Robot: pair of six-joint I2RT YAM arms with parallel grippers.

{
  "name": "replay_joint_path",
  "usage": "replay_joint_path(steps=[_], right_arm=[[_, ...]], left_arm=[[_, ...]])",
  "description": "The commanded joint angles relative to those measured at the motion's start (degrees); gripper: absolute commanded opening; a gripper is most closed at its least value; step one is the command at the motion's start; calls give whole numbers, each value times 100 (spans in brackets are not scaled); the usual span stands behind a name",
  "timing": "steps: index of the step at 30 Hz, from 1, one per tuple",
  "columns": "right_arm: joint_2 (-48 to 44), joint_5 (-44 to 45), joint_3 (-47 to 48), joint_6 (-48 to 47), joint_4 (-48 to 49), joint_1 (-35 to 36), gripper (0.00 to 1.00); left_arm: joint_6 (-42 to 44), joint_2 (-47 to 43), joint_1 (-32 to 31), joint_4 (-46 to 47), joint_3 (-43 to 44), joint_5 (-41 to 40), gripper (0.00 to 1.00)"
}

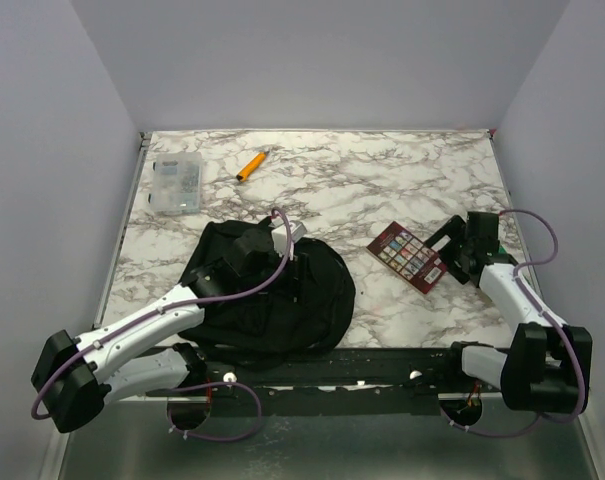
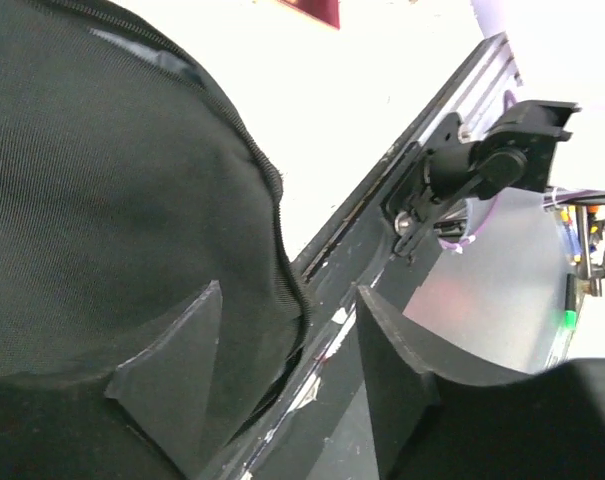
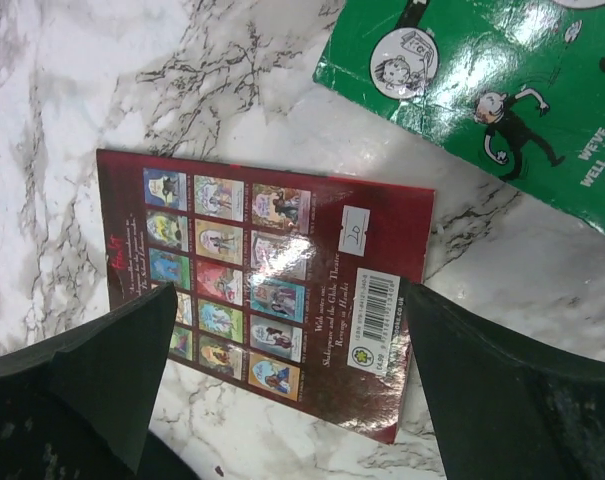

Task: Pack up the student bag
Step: Adjust the book at the center of the board.

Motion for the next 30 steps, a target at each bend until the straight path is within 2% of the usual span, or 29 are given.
replay_joint_path(steps=[1, 5, 10, 15, 21, 25, 27, 30], right_arm=[[-14, 546, -4, -38, -119, -29, 100], [301, 118, -156, -48, 131, -26, 100], [359, -319, -188, -577, 297, -22, 100], [559, -1146, -384, -563, 506, 51, 97], [539, -1375, -633, -219, 927, 1216, 96], [313, -1718, -653, -81, 1059, 1621, 96], [77, -1646, -569, -262, 936, 1621, 96], [-174, -1028, -165, -733, 418, 1621, 97]], left_arm=[[235, -268, 0, -282, 353, 237, 62], [193, -417, 0, -357, 463, 329, 67], [126, -593, 0, -378, 556, 348, 70], [100, -516, 0, -409, 731, 366, 72], [-150, -258, -1, -315, 1000, 269, 76], [-644, -69, -13, -76, 1133, 83, 76], [-973, 73, -13, 99, 1176, -119, 75], [-1366, 492, -97, 248, 1406, -388, 72]])
